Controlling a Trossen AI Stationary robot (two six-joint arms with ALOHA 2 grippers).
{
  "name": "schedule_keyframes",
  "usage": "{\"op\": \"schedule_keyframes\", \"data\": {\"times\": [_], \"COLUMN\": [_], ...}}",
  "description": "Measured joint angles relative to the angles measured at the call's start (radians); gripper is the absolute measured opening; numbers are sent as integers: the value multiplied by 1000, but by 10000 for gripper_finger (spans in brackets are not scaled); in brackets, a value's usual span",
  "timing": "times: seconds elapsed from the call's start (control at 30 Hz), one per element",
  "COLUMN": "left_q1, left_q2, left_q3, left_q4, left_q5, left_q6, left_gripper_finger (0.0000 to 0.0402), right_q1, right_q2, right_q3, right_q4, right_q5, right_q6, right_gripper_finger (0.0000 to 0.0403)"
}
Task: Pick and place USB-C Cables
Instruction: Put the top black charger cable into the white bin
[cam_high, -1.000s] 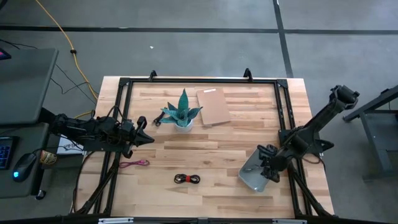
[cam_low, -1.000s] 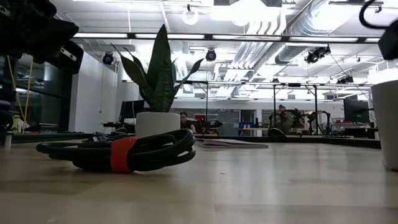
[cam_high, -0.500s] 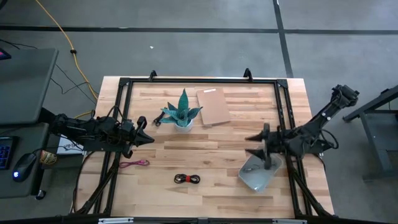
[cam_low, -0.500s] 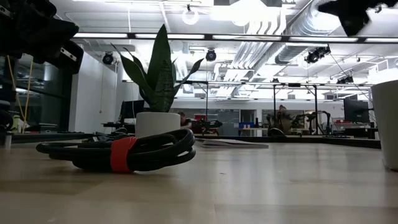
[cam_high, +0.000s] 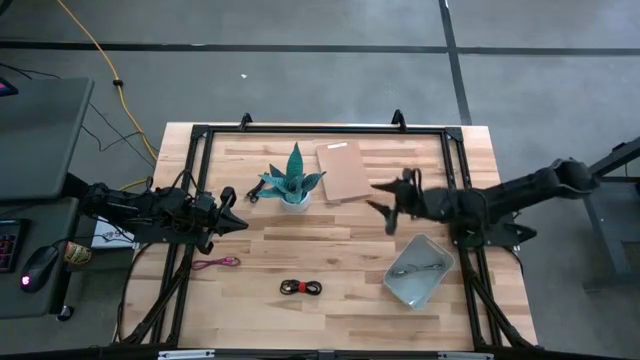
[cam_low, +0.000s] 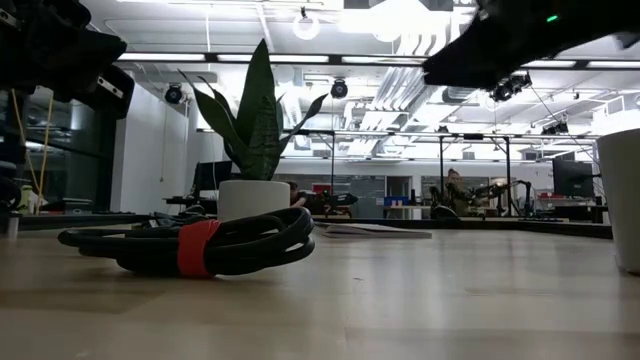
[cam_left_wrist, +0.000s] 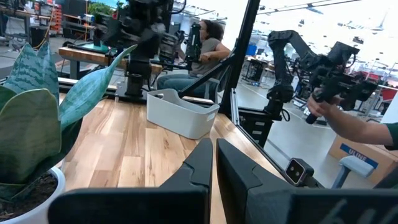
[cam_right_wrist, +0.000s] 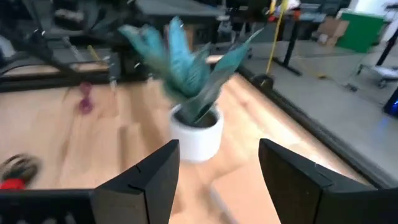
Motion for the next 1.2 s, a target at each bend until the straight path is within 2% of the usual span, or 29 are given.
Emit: {"op": "schedule_keyframes", "data": {"times": [0.1,0.2,0.27,0.37,0.6,0.93,1.2], "left_q1": [0,0,0,0,0,0,0], "left_q2": [0,0,0,0,0,0,0], "left_q3": [0,0,0,0,0,0,0], "left_q4": [0,0,0,0,0,1,2], "left_q5": [0,0,0,0,0,0,-3], "left_q6": [-1,-1,0,-1,-1,-1,3], "left_gripper_finger": [3,3,3,3,3,3,3], "right_q1": [-119,-197,-223,-224,-197,-177,-177], "right_q2": [22,34,33,32,31,31,30], "right_q3": [0,0,0,0,0,-1,-1], "right_q4": [100,180,208,222,236,95,151], "right_q5": [-146,-375,-491,-566,-551,-531,-474], "right_q6": [-21,-23,-24,-41,-69,-41,49], "right_gripper_finger": [211,211,211,211,211,211,211]}}
